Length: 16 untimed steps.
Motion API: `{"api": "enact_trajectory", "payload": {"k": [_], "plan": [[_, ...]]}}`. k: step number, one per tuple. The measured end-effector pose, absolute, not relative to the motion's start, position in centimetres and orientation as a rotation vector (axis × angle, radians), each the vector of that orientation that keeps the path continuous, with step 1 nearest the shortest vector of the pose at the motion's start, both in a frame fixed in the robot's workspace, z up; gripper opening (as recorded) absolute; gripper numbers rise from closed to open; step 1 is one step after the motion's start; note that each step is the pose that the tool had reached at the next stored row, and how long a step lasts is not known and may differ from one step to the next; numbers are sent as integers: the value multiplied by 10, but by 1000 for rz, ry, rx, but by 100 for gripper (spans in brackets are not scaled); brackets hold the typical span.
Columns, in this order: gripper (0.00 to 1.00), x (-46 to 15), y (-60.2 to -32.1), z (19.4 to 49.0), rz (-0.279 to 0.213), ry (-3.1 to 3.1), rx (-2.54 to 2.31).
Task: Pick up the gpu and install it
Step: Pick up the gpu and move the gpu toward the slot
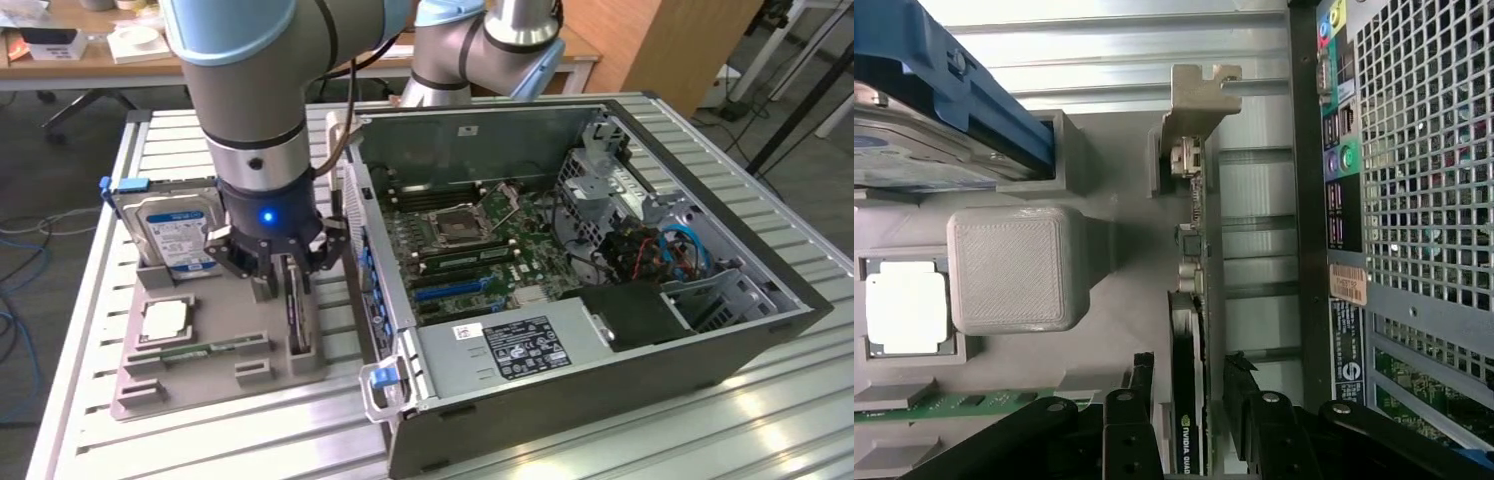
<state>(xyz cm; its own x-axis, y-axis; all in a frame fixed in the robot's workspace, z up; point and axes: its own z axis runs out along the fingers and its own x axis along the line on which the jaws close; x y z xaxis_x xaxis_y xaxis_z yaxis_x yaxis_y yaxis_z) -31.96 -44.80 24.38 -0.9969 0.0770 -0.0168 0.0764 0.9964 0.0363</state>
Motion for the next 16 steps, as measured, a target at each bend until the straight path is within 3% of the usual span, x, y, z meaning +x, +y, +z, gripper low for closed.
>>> {"api": "enact_trajectory", "payload": {"k": [16], "plan": [[42,-320,-448,234,55,3121,120]]}}
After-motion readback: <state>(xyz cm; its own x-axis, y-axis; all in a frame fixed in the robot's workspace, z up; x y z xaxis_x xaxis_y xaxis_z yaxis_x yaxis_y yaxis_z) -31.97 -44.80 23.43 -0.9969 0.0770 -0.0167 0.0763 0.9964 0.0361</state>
